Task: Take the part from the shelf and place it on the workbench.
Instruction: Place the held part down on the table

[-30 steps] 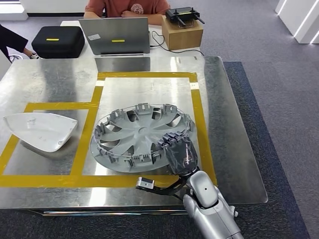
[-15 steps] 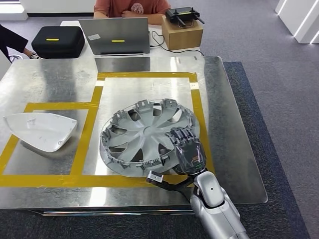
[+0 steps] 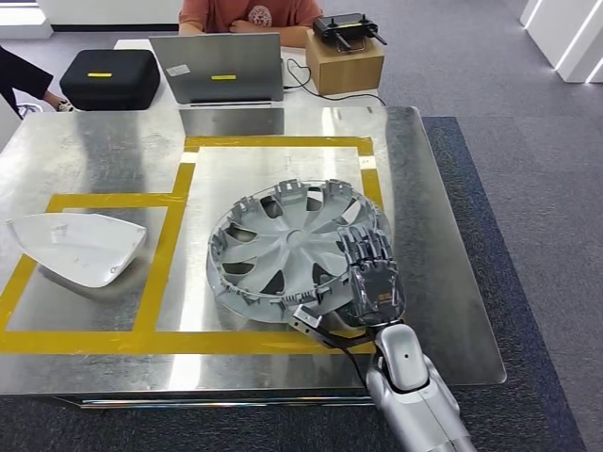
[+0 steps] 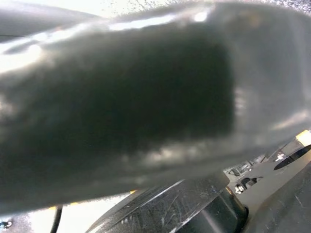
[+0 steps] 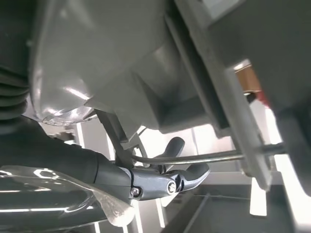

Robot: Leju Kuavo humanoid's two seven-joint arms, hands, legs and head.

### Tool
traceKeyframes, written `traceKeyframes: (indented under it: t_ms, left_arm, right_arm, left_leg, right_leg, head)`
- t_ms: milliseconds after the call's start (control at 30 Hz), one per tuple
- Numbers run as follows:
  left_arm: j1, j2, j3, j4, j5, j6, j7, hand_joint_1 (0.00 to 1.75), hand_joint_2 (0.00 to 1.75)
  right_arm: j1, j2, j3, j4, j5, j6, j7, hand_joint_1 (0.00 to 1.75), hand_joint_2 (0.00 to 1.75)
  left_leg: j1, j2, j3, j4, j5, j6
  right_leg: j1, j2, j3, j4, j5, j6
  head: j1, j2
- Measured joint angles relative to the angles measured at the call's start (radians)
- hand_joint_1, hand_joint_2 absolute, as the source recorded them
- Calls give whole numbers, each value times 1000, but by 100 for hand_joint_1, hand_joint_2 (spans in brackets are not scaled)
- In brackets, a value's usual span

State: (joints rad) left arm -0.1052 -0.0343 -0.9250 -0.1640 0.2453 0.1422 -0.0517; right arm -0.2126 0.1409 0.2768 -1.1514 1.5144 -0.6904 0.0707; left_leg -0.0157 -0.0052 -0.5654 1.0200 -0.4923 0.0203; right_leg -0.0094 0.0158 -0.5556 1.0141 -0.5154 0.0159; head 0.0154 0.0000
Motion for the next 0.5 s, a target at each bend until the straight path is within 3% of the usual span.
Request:
traceKeyframes:
  t_ms: [133, 367, 500]
  left_arm:
    - [0, -1, 1, 0, 0, 4, 1, 0, 0]
    - [1, -2, 1, 0, 0, 4, 4, 0, 0]
    - [1, -2, 1, 0, -4, 3, 4, 0, 0]
  right_arm:
    - [-25, -8, 2, 39, 46, 29, 159, 0, 0]
    - [-52, -22, 2, 74, 56, 63, 217, 0, 0]
    - [-66, -46, 32, 80, 57, 180, 321, 0, 0]
  left_leg:
    - [0, 0, 0, 0, 0, 0]
    - [0, 0, 0, 0, 0, 0]
    - [0, 0, 0, 0, 0, 0]
  right_leg:
    - [0, -1, 0, 0, 0, 0]
    - [0, 1, 0, 0, 1, 1]
    - [0, 1, 0, 0, 1, 1]
  head:
    - [0, 0]
    - [0, 0]
    - [0, 0]
